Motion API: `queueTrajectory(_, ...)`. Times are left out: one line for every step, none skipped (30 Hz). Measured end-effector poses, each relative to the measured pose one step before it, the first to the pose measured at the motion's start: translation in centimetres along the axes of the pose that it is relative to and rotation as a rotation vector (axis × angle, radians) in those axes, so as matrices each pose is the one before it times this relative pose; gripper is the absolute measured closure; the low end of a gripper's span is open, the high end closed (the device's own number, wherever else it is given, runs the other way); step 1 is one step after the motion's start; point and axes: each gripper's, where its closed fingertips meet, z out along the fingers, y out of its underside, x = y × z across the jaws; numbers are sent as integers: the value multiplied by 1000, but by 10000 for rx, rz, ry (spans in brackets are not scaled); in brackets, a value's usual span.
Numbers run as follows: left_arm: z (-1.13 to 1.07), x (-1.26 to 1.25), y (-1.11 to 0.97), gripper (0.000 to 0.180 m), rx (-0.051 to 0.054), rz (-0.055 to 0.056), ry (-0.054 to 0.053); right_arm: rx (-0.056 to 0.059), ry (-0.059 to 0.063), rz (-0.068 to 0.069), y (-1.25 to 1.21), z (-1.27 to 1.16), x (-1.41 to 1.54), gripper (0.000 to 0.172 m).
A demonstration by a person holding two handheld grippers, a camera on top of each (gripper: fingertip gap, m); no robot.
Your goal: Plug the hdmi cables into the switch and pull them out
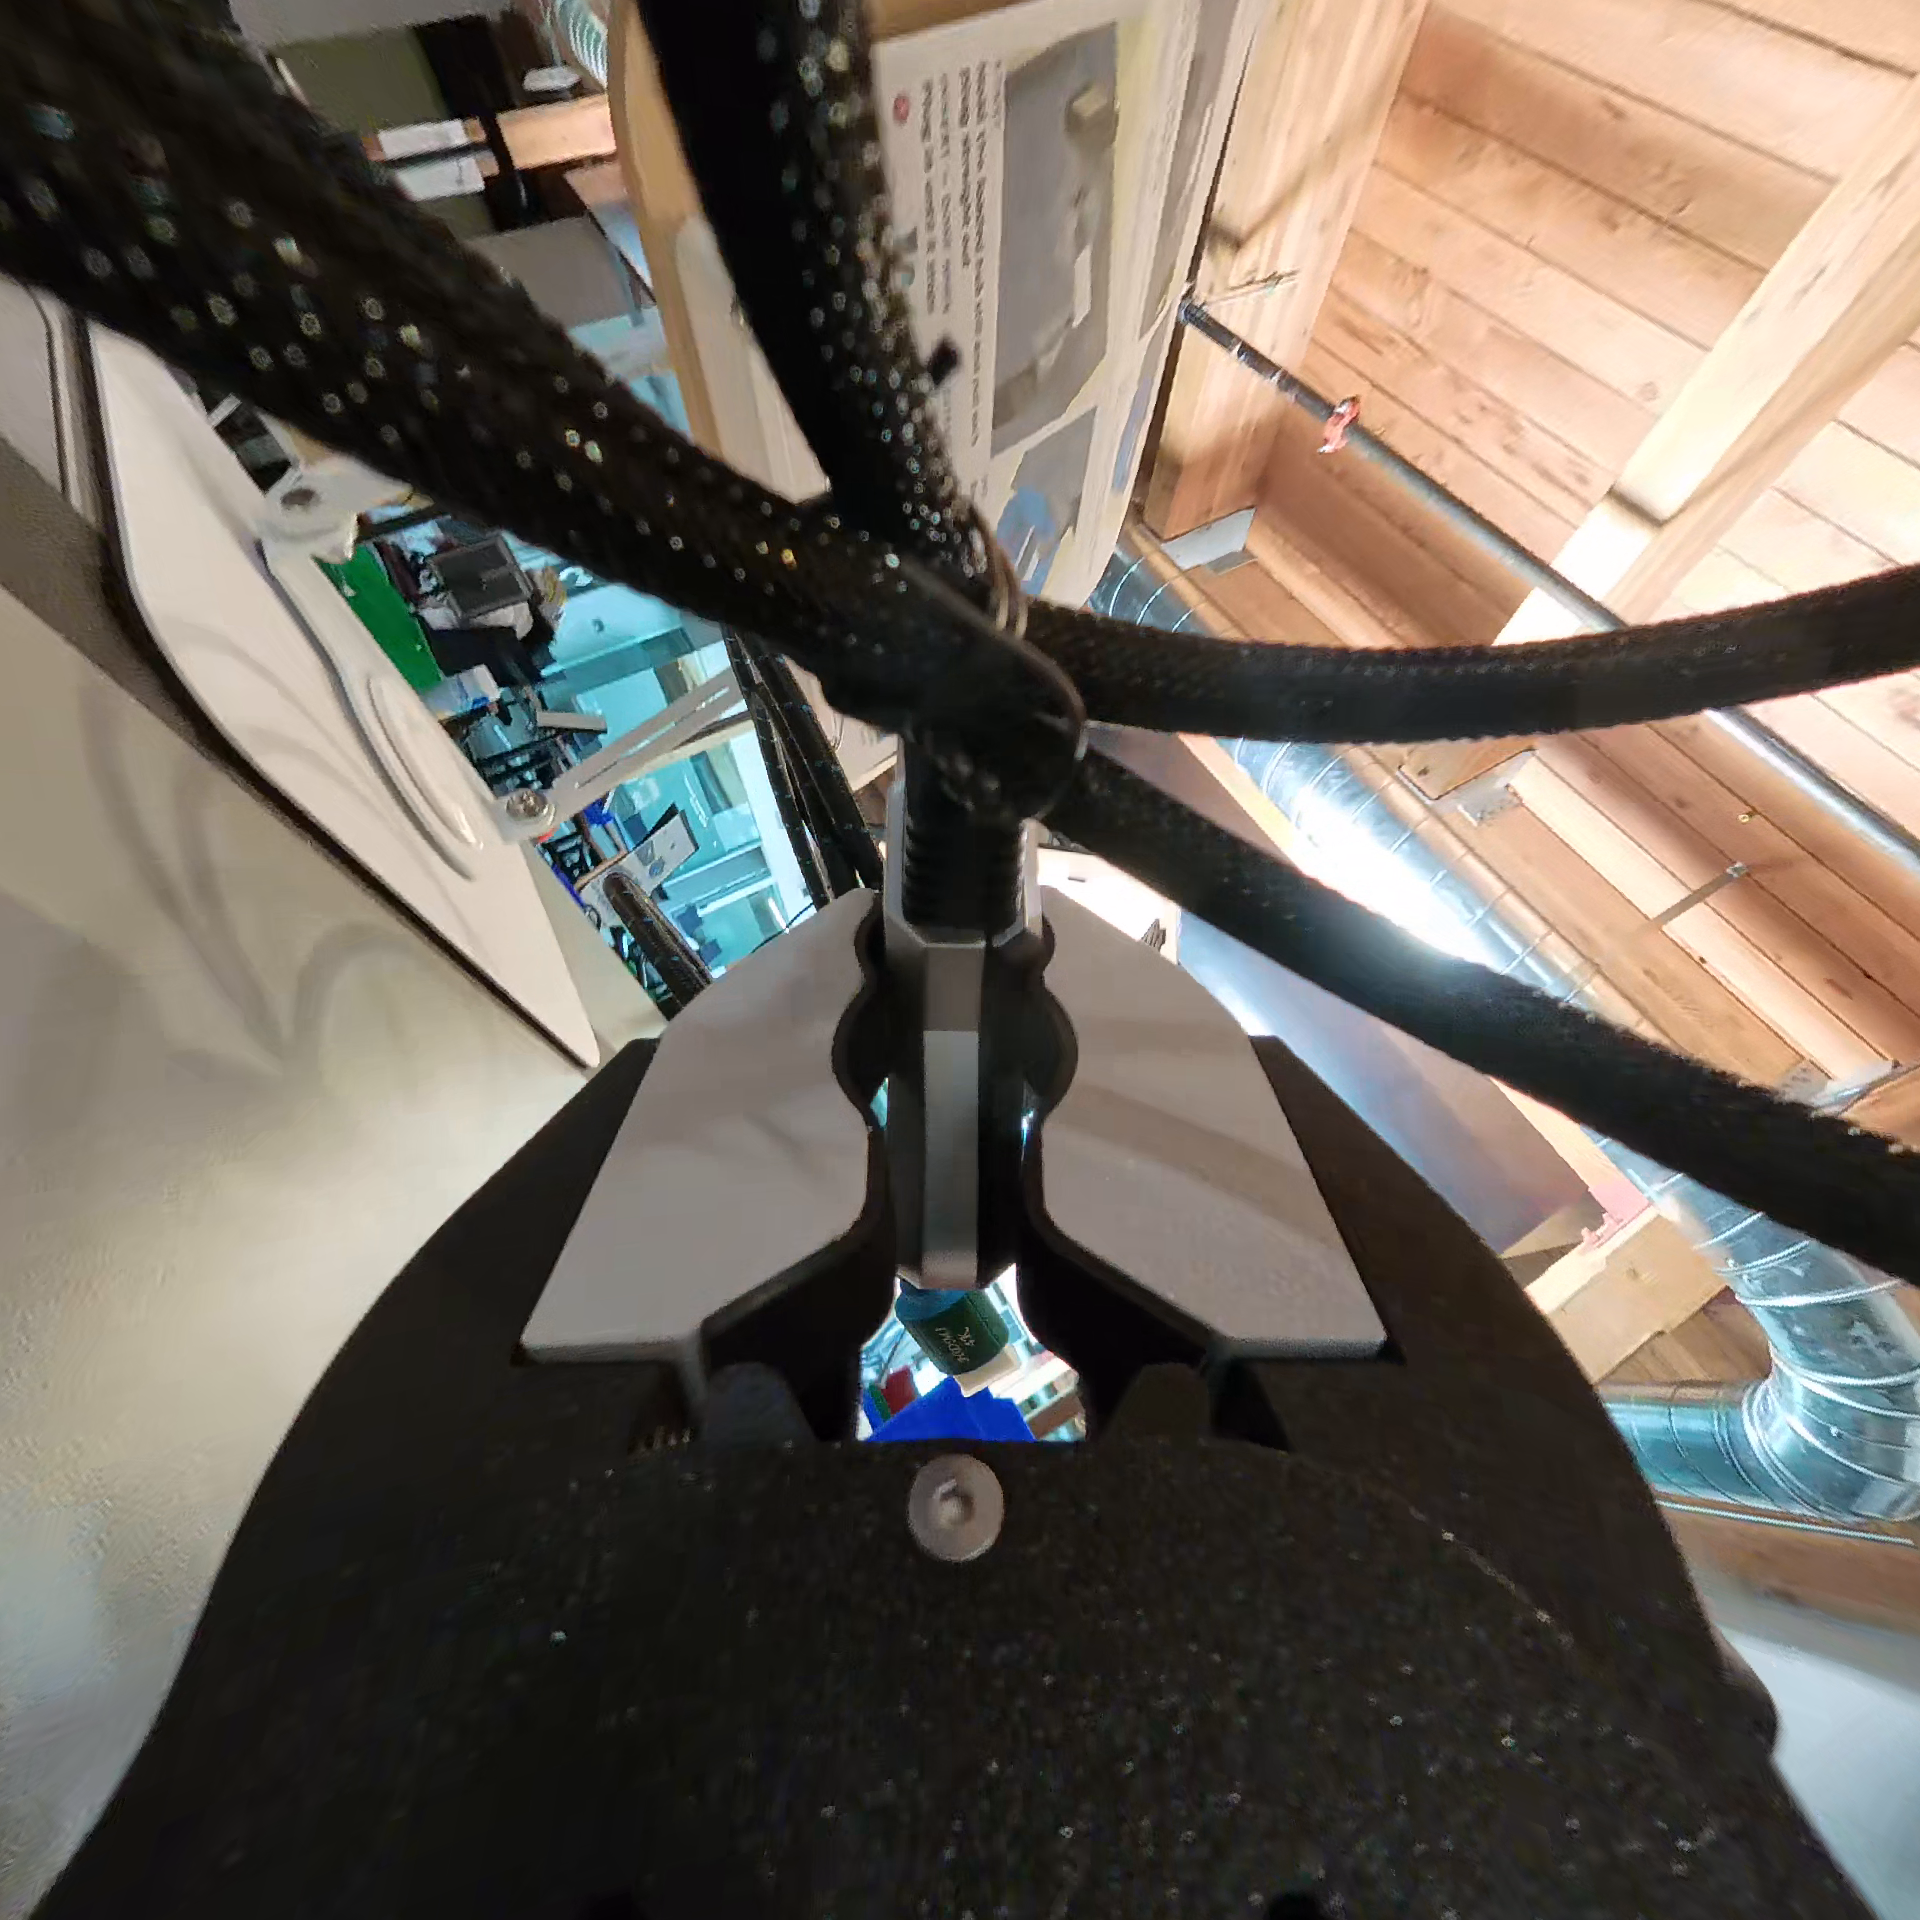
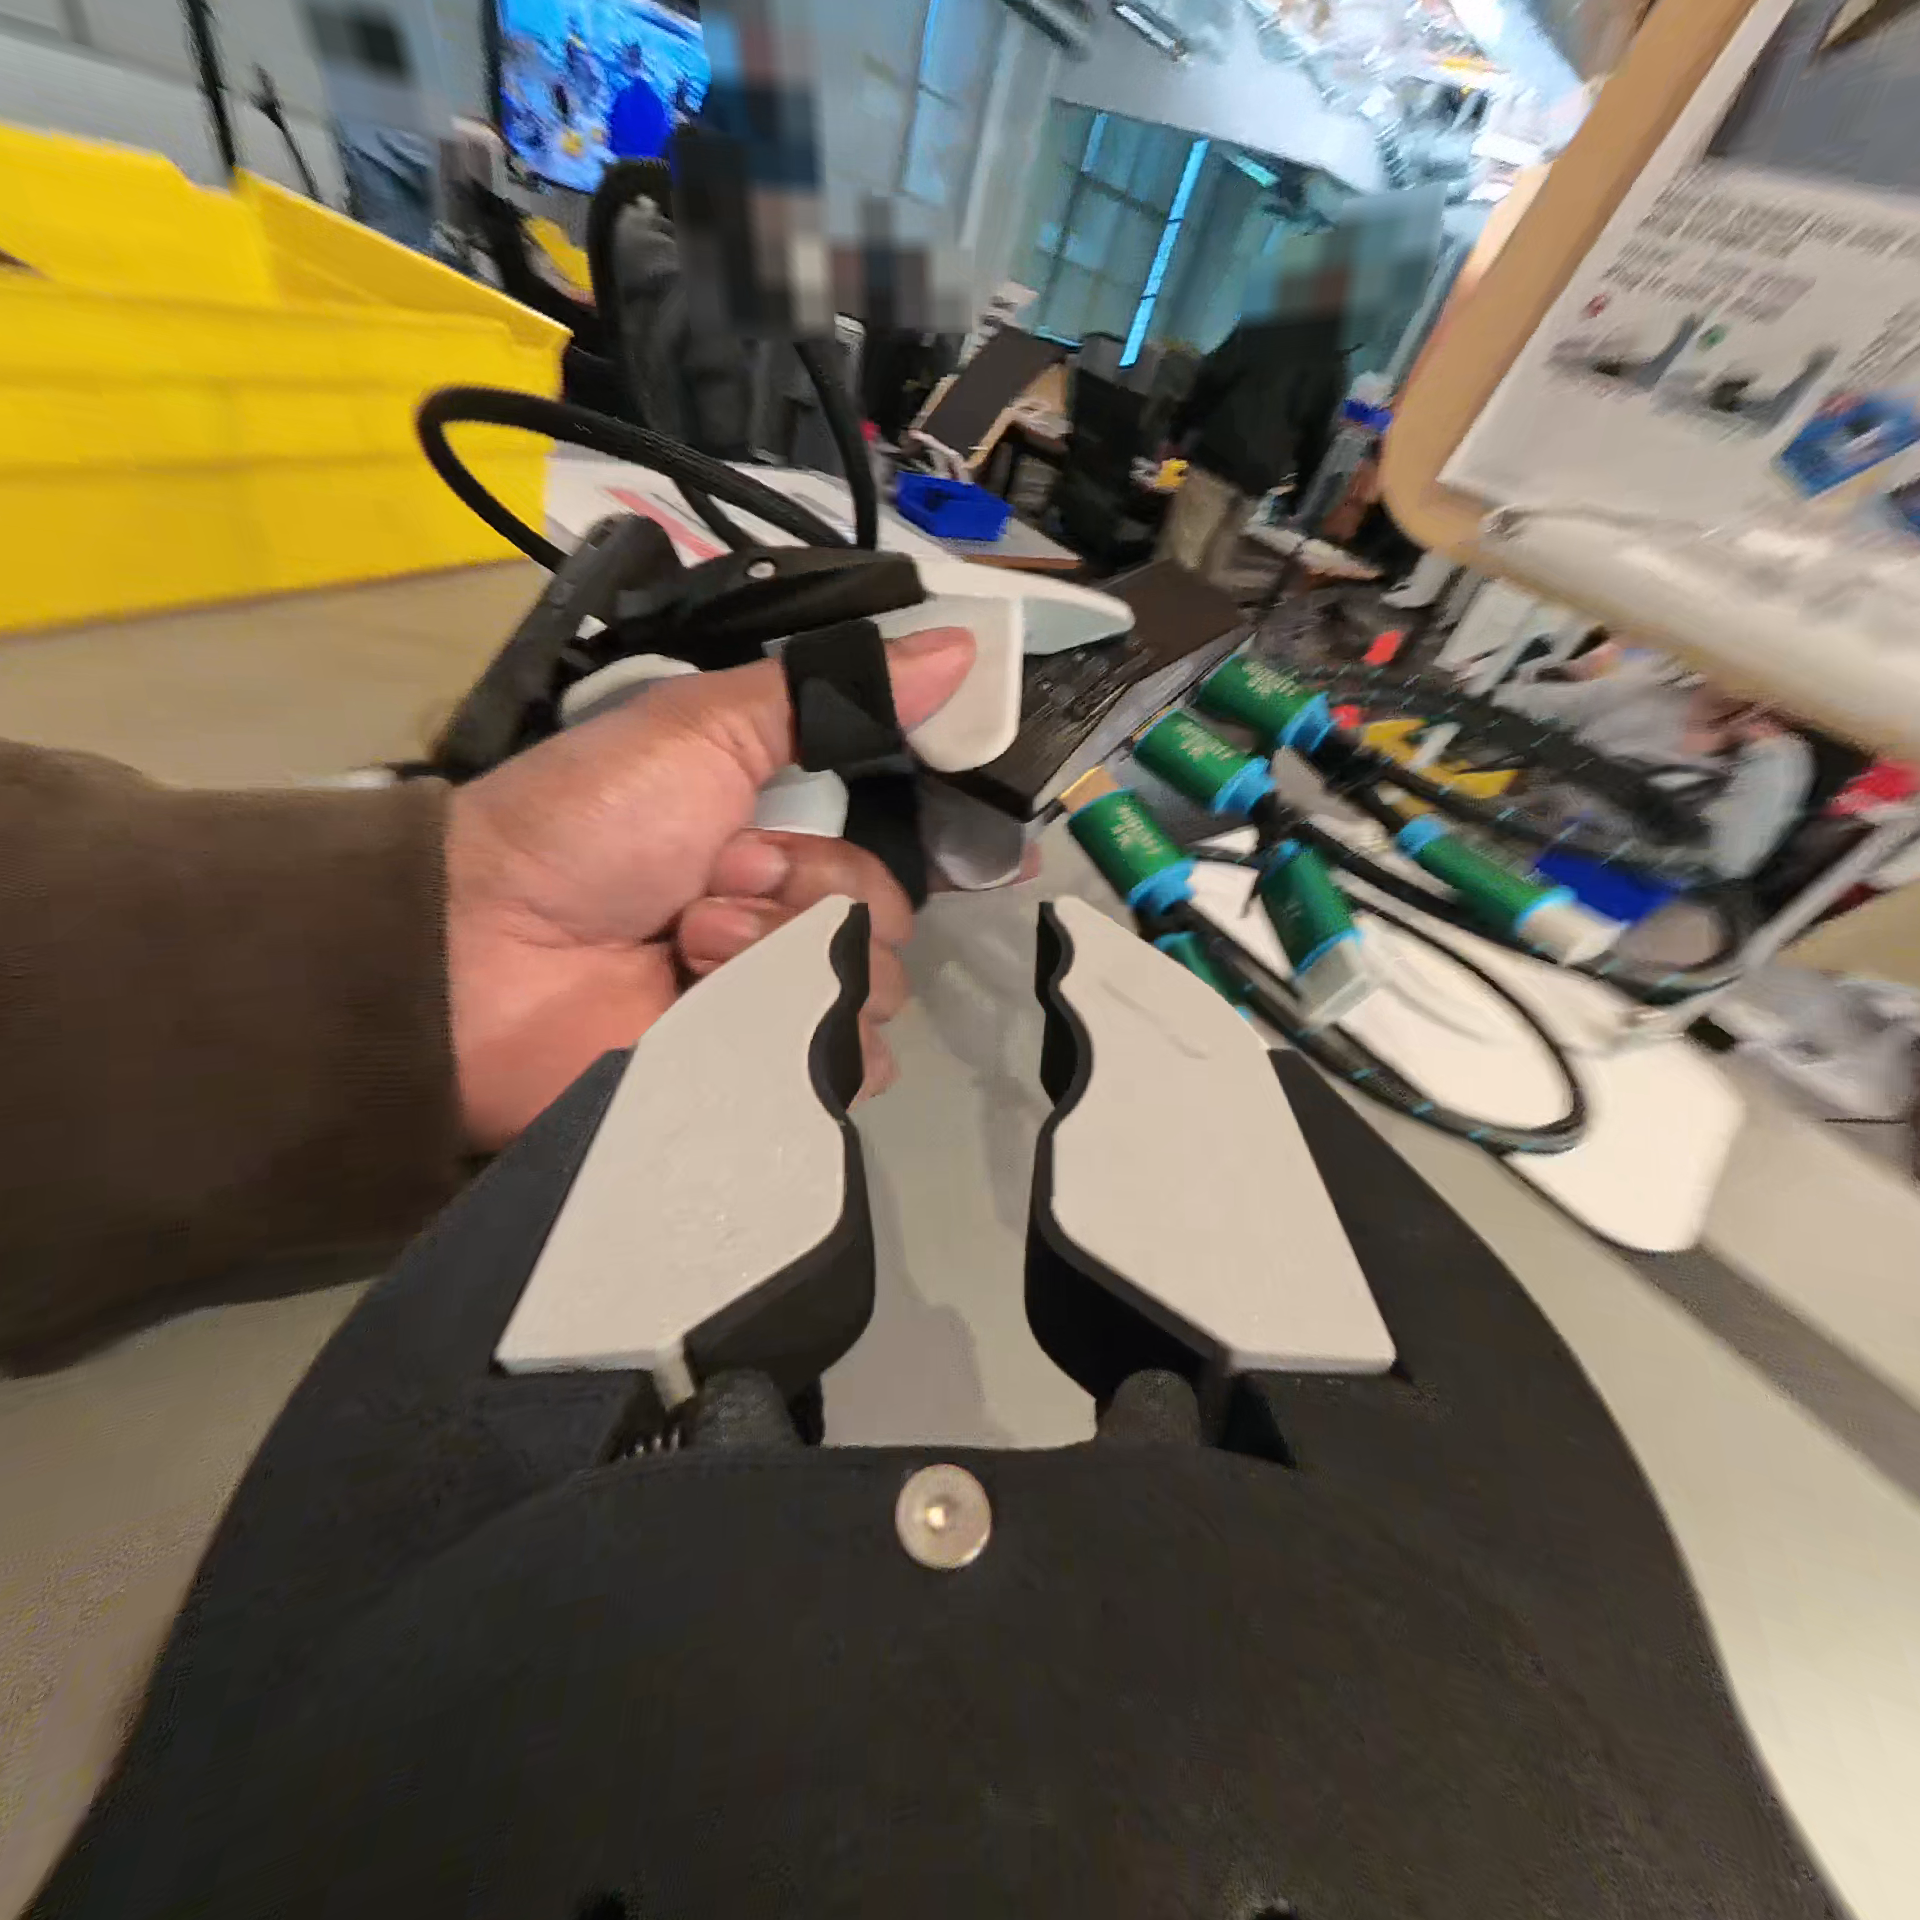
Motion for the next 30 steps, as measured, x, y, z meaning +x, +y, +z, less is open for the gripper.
queueTrajectory(-51, 120, -324, 159, 111, 32, 87, 75, -444, 600, 42, 28, -447, 141)
queueTrajectory(-63, 138, -324, 159, 115, -2, 91, 101, -284, 435, -94, -29, -157, 141)
queueTrajectory(-48, 179, -321, 158, 116, -31, 110, 167, -136, 300, -197, -114, 86, 142)
queueTrajectory(-31, 228, -321, 159, 118, -32, 132, 181, -128, 268, -183, -146, 140, 143)
queueTrajectory(9, 223, -324, 159, 101, -37, 142, 132, -88, 296, -125, -119, 243, 144)
queueTrajectory(57, 214, -343, 159, 97, -45, 138, 93, -14, 333, -75, -91, 356, 144)
queueTrajectory(64, 192, -315, 159, 89, -40, 134, 117, -30, 340, -85, -94, 369, 143)
queueTrajectory(36, 155, -305, 159, 100, -61, 118, 135, -27, 347, -122, -75, 400, 143)
queueTrajectory(-16, 120, -235, 158, 113, -117, 97, 129, -14, 363, -114, -34, 473, 141)
queueTrajectory(-48, 86, -179, 159, 118, -150, 90, 133, -32, 394, -126, 23, 527, 139)
queueTrajectory(-38, 14, -146, 159, 97, -146, 56, 166, 0, 405, -194, 84, 657, 138)
queueTrajectory(-32, -26, -122, 159, 72, -117, 26, 165, 74, 435, -206, 209, 846, 135)
queueTrajectory(-16, -56, -112, 159, 48, -71, -1, 128, 114, 498, -168, 327, 946, 133)
queueTrajectory(-1, -55, -71, 159, 27, -48, -11, 99, 188, 519, -140, 392, 979, 130)
queueTrajectory(21, -60, -13, 159, -10, 4, -17, 67, 227, 423, -104, 357, 814, 127)
queueTrajectory(1, -88, 30, 159, -13, 14, -37, 45, 240, 210, -53, 179, 482, 126)
queueTrajectory(-30, -94, 27, 159, 7, -23, -32, 111, 238, -10, -92, -142, 127, 126)
queueTrajectory(-56, -75, 100, 159, -18, -50, -3, 331, 103, 106, -241, -425, -335, 129)
queueTrajectory(-44, -84, 123, 159, -40, -52, 15, 406, -173, 422, -193, -457, -784, 134)
queueTrajectory(-3, -112, 117, 159, -22, -13, -19, 246, -389, 523, 63, -256, -1060, 135)
queueTrajectory(29, -148, 41, 159, 11, 4, -49, 25, -321, 421, 301, -26, -874, 129)
queueTrajectory(27, -94, -119, 159, 57, 23, -26, -53, -188, 325, 326, 84, -555, 129)
queueTrajectory(43, -33, -158, 159, 39, 24, 14, -81, -239, 340, 308, 175, -449, 130)
queueTrajectory(58, 44, -150, 159, 38, 10, 55, -109, -305, 418, 320, 287, -395, 131)
queueTrajectory(47, 130, -112, 159, 37, 40, 82, -85, -226, 464, 308, 337, -221, 130)
queueTrajectory(-10, 156, -78, 159, 52, 68, 77, -24, -83, 425, 249, 325, -36, 130)
queueTrajectory(-23, 176, -47, 159, 51, 29, 98, -19, -41, 308, 242, 304, -42, 131)
queueTrajectory(-66, 121, -53, 159, 61, 34, 58, -98, -55, 163, 296, 304, -106, 131)
queueTrajectory(-54, 74, -19, 159, 44, -10, 58, -206, -2, 14, 377, 313, -56, 131)
queueTrajectory(-44, 54, 13, 159, 47, -39, 48, -271, 98, -72, 404, 322, 61, 131)
